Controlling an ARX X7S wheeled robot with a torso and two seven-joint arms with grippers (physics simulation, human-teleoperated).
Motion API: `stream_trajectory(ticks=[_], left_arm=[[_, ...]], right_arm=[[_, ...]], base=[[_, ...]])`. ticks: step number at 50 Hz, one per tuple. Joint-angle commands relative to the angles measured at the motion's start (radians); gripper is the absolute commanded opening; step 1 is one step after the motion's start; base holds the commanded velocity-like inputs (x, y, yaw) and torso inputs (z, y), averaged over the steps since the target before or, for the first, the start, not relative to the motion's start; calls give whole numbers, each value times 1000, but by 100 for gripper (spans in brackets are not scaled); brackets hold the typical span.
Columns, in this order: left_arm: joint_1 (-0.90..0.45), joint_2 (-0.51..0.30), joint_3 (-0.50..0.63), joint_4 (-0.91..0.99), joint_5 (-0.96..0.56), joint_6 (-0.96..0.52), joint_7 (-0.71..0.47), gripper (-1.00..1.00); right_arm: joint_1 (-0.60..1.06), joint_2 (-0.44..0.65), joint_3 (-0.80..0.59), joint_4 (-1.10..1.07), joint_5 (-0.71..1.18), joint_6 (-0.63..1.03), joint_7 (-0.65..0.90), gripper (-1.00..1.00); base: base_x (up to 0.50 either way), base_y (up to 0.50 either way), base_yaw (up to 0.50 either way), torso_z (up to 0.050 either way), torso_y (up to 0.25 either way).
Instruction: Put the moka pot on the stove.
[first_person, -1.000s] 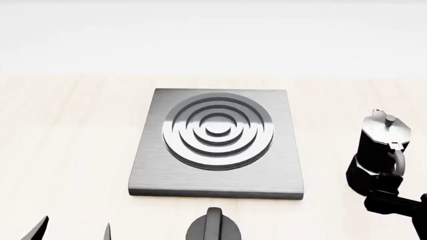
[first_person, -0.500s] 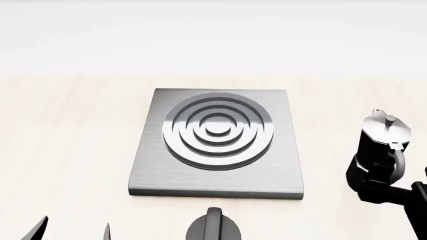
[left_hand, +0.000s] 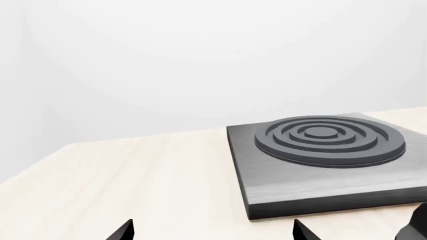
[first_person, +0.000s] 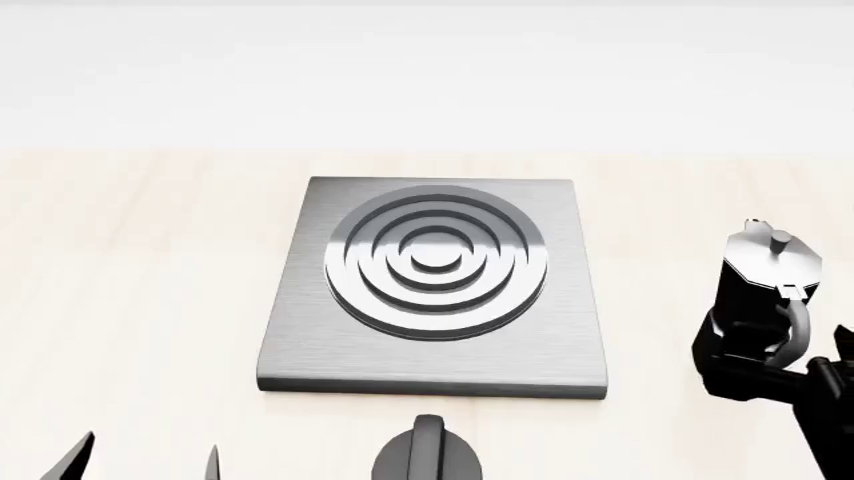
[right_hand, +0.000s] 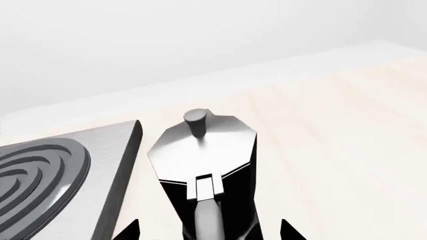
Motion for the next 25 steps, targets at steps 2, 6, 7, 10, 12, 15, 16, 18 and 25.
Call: stream_trajectory(ticks=[2,6,7,10,12,15,16,18,25], left_arm=[[-1,2,-1,-11,0,29,-2,100],[-2,0,2,-12,-3,30,-1,100],[-2,0,2,-12,-3,30,-1,100],[-2,-2,4,-12,-4,30,-2,100],[-3,-2,4,-12,-4,31,-4,100],[-3,-3,5,-13,-5,33,-6,100],[-3,-2,5,-13,-5,32,-8,100],[-3,-3,6,-13,-5,34,-9,100],[-4,-6,10,-15,-6,38,-11,100]], right_arm=[[-5,-1,4,9,-4,-21,-11,-100],[-14,0,2,-10,-5,-11,-9,-100],[-17,0,4,-12,-2,-12,-10,-100],[-26,1,6,-21,1,-8,-10,-100],[-34,0,9,-35,5,1,-10,-100],[-37,0,8,-43,7,6,-11,-100],[-37,-2,7,-43,8,4,-12,-100],[-35,-5,3,-35,-4,-16,2,-100],[-5,-45,-44,-164,-65,-162,57,-100]], base=[[0,0,0,0,0],[0,0,0,0,0],[0,0,0,0,0],[0,0,0,0,0],[0,0,0,0,0],[0,0,0,0,0],[0,0,0,0,0],[0,0,0,0,0],[0,0,0,0,0]])
